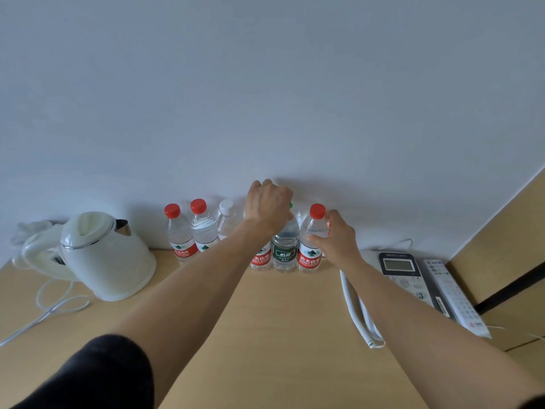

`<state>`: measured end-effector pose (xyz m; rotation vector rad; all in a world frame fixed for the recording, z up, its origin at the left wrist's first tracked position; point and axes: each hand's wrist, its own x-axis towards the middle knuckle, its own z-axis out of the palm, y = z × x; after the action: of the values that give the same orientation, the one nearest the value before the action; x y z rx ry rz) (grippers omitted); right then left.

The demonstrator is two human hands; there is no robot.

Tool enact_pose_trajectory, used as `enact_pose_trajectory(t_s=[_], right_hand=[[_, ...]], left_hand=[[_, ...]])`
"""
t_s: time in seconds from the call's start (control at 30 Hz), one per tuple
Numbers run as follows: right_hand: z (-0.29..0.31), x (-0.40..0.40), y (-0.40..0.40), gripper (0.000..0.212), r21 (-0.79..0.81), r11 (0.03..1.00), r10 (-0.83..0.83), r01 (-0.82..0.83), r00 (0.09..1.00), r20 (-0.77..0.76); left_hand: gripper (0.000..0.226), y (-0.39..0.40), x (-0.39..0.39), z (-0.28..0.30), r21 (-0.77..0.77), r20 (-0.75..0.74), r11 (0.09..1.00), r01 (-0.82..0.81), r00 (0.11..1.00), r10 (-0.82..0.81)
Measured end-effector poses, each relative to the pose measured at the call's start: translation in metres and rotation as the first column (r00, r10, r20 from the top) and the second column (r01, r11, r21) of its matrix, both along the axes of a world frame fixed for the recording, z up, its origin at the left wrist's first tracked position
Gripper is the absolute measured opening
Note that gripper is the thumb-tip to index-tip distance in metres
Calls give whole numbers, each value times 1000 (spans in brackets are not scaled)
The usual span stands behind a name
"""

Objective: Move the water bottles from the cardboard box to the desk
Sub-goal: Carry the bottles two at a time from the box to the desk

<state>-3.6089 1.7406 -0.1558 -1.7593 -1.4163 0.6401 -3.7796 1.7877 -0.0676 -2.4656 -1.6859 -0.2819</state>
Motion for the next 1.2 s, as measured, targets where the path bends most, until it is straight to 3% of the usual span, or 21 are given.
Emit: enact_pose_trajectory(t_s=[0.17,0.57,0.87,1.2], right_hand=[[-3,-1,3,49,53,999,4,-6,999,37],[6,0,2,48,-4,1000,-8,8,1000,16],[19,-4,-5,62,-83,996,-3,9,997,75],[50,6,-18,47,-119,984,-105,133,970,218]], left_hand=[[27,2,0,-1,-8,22,1000,-3,1000,3],[27,1,1,-2,-7,17,1000,-15,1000,15],[31,-1,-2,-2,-36,8,999,-15,1000,15],[42,-8,-2,9,31,92,999,26,995,-29]])
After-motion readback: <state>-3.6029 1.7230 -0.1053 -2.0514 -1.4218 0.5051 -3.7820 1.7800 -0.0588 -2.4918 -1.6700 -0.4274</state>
